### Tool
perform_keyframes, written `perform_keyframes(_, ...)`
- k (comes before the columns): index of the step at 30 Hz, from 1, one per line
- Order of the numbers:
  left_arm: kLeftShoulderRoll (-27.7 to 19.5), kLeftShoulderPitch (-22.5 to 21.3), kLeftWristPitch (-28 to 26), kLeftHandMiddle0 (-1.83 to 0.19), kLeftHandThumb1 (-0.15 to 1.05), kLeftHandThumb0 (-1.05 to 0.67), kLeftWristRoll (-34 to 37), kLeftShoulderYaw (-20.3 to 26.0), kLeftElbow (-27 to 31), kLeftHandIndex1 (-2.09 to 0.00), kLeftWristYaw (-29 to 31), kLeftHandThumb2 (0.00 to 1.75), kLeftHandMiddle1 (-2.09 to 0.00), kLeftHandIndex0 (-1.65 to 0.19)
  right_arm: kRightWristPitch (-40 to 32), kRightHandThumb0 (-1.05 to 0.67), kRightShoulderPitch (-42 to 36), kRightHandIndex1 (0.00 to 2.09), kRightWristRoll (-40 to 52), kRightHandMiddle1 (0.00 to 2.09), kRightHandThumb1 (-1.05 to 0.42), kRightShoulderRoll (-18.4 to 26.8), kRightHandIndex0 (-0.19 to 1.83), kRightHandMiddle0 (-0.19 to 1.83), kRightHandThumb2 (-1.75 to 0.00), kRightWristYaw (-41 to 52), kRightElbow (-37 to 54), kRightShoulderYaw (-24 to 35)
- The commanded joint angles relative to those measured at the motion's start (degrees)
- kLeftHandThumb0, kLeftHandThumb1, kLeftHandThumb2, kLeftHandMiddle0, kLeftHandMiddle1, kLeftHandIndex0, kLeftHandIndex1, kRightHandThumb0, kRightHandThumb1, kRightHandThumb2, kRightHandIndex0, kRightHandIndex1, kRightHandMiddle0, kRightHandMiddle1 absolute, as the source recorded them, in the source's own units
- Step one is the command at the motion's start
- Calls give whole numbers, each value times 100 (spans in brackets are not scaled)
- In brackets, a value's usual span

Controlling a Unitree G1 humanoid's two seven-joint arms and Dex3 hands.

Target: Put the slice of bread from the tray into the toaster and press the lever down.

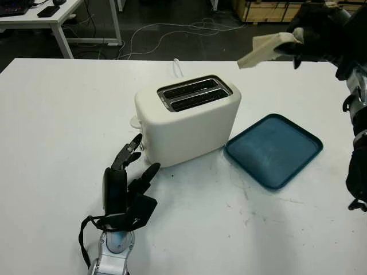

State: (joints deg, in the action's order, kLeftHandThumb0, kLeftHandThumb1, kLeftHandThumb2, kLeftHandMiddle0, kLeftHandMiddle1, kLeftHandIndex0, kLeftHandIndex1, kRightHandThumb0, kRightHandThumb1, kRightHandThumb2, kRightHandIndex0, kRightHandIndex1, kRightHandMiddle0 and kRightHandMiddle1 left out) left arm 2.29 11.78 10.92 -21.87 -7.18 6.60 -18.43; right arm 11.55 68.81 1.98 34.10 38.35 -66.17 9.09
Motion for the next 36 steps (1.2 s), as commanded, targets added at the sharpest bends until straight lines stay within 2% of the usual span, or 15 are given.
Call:
perform_keyframes(1,-16,-77,126,-31,92,-57,27,14,-54,0,-22,17,-83,-53,-313,-29,82,160,265,165,-72,-86,110,95,-1,265,295,98)
perform_keyframes(6,-15,-134,91,-32,92,-58,-8,27,-104,0,-25,18,-81,-53,-690,-16,-204,169,412,162,-73,-207,105,98,-2,488,1175,14)
perform_keyframes(13,-19,-173,56,-32,92,-59,-12,36,-99,0,-11,18,-79,-53,-352,-21,-601,174,430,174,-75,-308,101,86,-1,728,2010,-170)
perform_keyframes(18,-20,-205,27,-33,92,-59,-37,50,-107,0,-29,18,-78,-53,-46,-13,-738,175,272,175,-77,-355,106,88,-2,647,2256,-359)
perform_keyframes(28,-32,-269,61,-34,92,-58,-83,66,-170,0,-57,17,-78,-53,-857,-7,-1254,175,221,175,-79,-558,117,97,-3,337,3392,-704)
perform_keyframes(32,-12,-298,105,-34,92,-59,-72,54,-206,0,-70,18,-77,-53,-1127,-4,-1436,175,203,175,-80,-649,116,96,-4,209,3558,-818)
perform_keyframes(36,-3,-309,167,-34,92,-58,-31,64,-247,0,-86,17,-77,-53,-1032,-5,-1490,175,155,175,-80,-633,117,96,-5,238,3554,-902)
